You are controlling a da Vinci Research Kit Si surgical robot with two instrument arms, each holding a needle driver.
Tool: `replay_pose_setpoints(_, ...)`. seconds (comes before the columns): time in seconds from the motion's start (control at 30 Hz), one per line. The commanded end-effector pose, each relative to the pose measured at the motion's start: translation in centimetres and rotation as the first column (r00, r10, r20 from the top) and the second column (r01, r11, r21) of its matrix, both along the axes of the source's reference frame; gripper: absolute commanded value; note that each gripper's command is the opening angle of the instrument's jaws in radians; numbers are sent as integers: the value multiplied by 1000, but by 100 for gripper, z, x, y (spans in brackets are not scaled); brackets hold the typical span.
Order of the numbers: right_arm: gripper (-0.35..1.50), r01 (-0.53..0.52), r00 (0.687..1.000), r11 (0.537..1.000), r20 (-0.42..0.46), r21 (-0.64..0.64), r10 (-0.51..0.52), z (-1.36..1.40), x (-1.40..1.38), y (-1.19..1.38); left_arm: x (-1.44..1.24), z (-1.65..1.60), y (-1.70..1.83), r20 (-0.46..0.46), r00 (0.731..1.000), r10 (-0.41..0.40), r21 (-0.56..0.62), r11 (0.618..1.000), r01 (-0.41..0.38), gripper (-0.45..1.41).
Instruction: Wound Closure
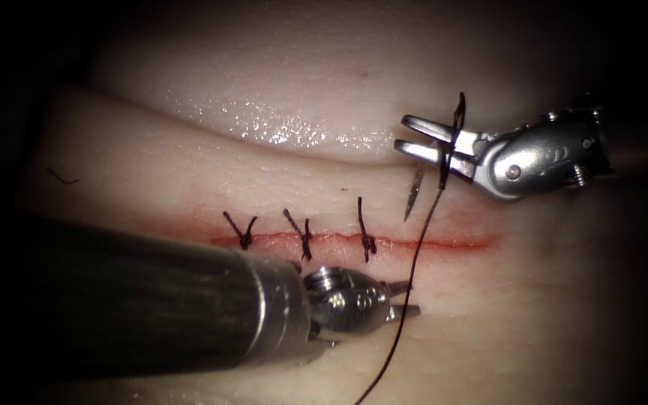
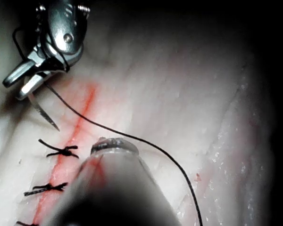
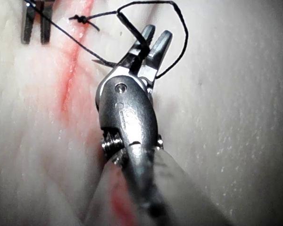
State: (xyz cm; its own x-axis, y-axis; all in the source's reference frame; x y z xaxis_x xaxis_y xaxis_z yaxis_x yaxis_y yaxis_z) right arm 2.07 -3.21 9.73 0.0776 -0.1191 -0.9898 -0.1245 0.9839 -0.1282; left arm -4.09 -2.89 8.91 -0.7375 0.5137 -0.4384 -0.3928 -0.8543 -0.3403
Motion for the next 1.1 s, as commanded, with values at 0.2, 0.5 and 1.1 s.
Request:
replay_pose_setpoints(0.2,-35,22,999,999,39,-26,-21,13,9,-8,-6,1,-2,1,1000,4,2,1000,-4,19)
replay_pose_setpoints(0.5,-35,38,997,995,73,-92,-31,27,7,-19,-6,-4,4,11,1000,4,1,1000,-4,15)
replay_pose_setpoints(1.1,-35,73,991,972,122,-222,-47,55,7,-70,-5,-3,4,12,1000,6,1,1000,-6,14)
